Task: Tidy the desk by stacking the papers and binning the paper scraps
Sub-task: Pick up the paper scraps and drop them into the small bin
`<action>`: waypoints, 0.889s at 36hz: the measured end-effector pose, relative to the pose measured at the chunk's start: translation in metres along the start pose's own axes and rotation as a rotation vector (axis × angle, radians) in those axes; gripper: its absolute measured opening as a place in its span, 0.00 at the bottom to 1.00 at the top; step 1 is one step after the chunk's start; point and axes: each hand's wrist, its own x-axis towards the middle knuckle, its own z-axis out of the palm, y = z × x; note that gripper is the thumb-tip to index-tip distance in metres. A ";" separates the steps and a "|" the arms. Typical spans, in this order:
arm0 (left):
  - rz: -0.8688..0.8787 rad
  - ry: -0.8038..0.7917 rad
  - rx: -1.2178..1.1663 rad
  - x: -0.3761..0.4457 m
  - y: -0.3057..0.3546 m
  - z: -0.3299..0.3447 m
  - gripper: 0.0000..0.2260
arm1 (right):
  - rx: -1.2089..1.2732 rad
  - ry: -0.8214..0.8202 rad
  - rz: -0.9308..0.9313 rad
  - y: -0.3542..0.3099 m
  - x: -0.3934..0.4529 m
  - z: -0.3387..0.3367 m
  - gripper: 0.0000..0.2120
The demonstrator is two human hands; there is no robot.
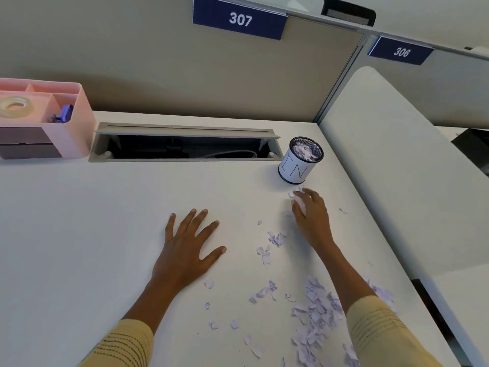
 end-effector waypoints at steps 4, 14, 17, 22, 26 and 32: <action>0.002 0.003 -0.001 0.000 0.000 0.000 0.30 | -0.022 -0.068 0.071 0.001 0.023 0.001 0.20; 0.002 0.027 -0.008 -0.001 0.000 0.001 0.30 | 0.078 -0.142 -0.269 -0.001 -0.045 -0.001 0.25; 0.003 0.024 -0.001 0.000 0.000 0.001 0.30 | 0.132 0.054 -0.243 0.008 -0.052 -0.017 0.18; 0.006 0.013 -0.003 0.000 -0.001 0.001 0.31 | -0.029 0.104 0.154 0.059 -0.029 -0.040 0.27; 0.010 0.024 -0.012 -0.001 -0.001 0.001 0.31 | 0.001 -0.091 0.240 0.065 -0.030 -0.035 0.35; 0.004 0.022 -0.017 0.000 0.000 0.000 0.31 | -0.025 -0.257 -0.049 0.023 -0.067 -0.012 0.44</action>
